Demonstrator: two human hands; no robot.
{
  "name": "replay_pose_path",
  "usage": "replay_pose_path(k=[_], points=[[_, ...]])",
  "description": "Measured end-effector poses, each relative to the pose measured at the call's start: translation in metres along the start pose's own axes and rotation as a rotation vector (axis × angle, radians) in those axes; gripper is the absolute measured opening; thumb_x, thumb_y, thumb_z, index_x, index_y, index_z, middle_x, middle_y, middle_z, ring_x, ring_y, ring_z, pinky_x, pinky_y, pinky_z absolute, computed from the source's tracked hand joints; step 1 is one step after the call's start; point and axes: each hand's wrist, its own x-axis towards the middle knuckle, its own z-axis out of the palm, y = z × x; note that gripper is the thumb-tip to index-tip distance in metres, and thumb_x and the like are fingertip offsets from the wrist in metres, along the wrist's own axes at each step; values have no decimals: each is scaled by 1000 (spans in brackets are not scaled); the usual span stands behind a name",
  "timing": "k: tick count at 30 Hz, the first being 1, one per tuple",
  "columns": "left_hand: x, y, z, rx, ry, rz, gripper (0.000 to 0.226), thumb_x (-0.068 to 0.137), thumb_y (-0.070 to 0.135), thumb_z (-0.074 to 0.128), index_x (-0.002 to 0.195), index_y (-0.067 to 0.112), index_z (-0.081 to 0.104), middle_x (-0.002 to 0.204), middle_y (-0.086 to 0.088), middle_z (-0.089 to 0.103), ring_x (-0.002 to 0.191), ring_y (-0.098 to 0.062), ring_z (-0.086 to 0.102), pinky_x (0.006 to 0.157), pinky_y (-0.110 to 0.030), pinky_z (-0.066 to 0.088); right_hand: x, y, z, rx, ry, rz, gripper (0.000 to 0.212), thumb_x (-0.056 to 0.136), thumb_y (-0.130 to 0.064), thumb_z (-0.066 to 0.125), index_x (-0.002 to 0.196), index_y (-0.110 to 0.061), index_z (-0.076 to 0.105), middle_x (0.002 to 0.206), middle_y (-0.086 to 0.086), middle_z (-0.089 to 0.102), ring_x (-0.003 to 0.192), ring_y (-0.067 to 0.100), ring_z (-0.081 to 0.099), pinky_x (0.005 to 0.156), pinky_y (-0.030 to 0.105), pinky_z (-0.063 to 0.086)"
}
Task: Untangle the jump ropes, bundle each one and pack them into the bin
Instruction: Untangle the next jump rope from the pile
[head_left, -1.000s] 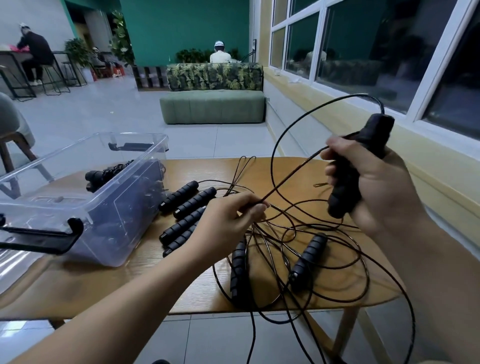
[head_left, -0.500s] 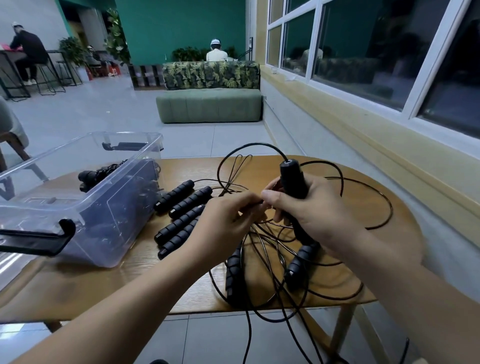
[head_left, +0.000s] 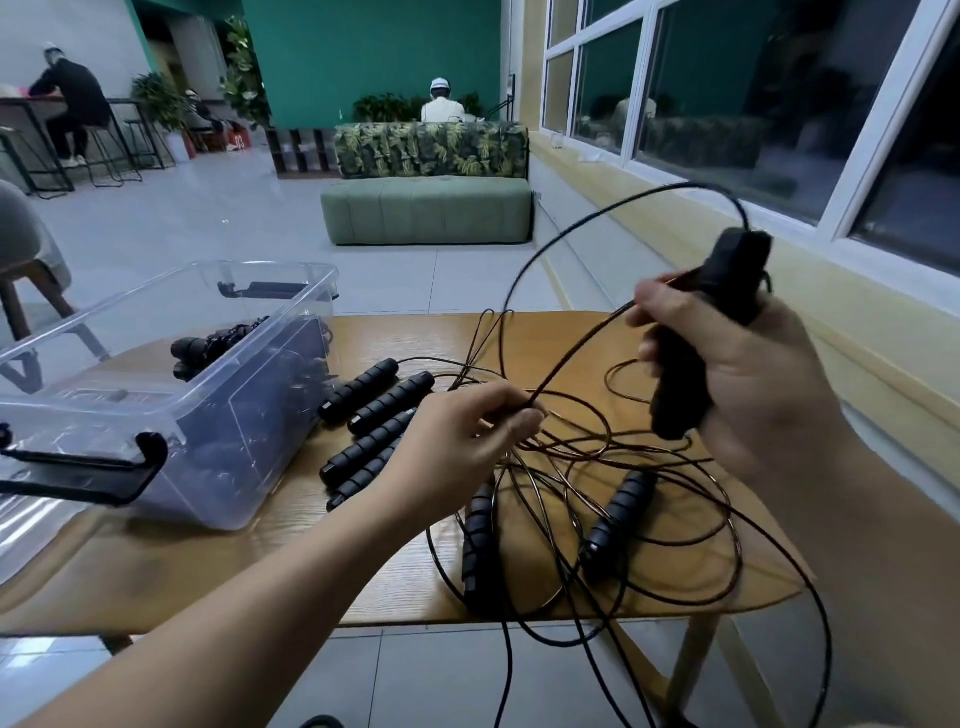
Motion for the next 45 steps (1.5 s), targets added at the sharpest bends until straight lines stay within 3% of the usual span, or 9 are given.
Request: replay_pose_path(k=[7,10,15,19,25,29,37,41,45], points=[[-1,5,-4,-42,66,30,14,105,21,67,111,17,79,91,11,79,92,-2,75,81,-14,54,4,9,-2,32,21,109,27,91,-25,80,112,-8,75,94,9,77,69,16,64,66,28,53],[-2,7,-2,-19,64,69,13,105,18,66,111,17,78,90,10,79,91,-2,76,82,-18,57,-3,20,9,-59,-85,155,36,86,-28,82,114,-7,75,92,10,77,68,19,65,66,32,52],[-3,6,6,38,26,156,11,107,23,64,103,21,74,88,10,76,86,-12,74,76,-41,60,-15,36,29,-348,-209,130,10,93,-17,82,102,-15,79,83,11,79,65,18,71,61,31,56],[-4,5,8,-29,-11,116,15,109,30,60,99,27,72,84,14,72,82,-7,70,73,-29,52,-17,36,33,-457,-195,59,6,94,-20,82,96,-16,77,76,11,77,64,21,74,63,36,62],[-4,-2,6,-58,-63,61,8,104,23,68,104,21,76,93,9,78,94,-13,76,83,-37,61,-14,30,29,-300,-194,46,8,96,-14,79,100,-8,75,81,14,76,65,24,69,61,29,55],[-4,-2,6,-24,-67,62,5,99,15,75,102,19,78,90,10,77,88,-7,74,78,-19,54,-9,21,20,-190,-139,24,13,97,-16,77,104,-6,74,86,11,76,70,23,68,65,31,55],[-4,10,12,-73,-68,58,19,95,26,79,114,23,74,98,8,76,93,-10,73,73,-17,51,-3,5,9,50,-15,121,12,97,-15,75,106,-7,73,86,9,76,70,17,65,67,29,54],[-5,16,21,-19,-47,124,4,100,27,74,99,23,73,94,8,70,93,-17,69,72,-22,47,-10,14,22,-31,-146,127,14,98,-13,74,108,-3,72,89,14,76,69,21,65,63,30,53],[-2,15,25,11,11,81,12,98,31,75,88,28,69,93,12,60,86,-13,61,69,-21,41,-8,14,19,-43,-142,99,15,99,-15,75,109,-5,73,91,14,76,71,21,66,64,30,53]])
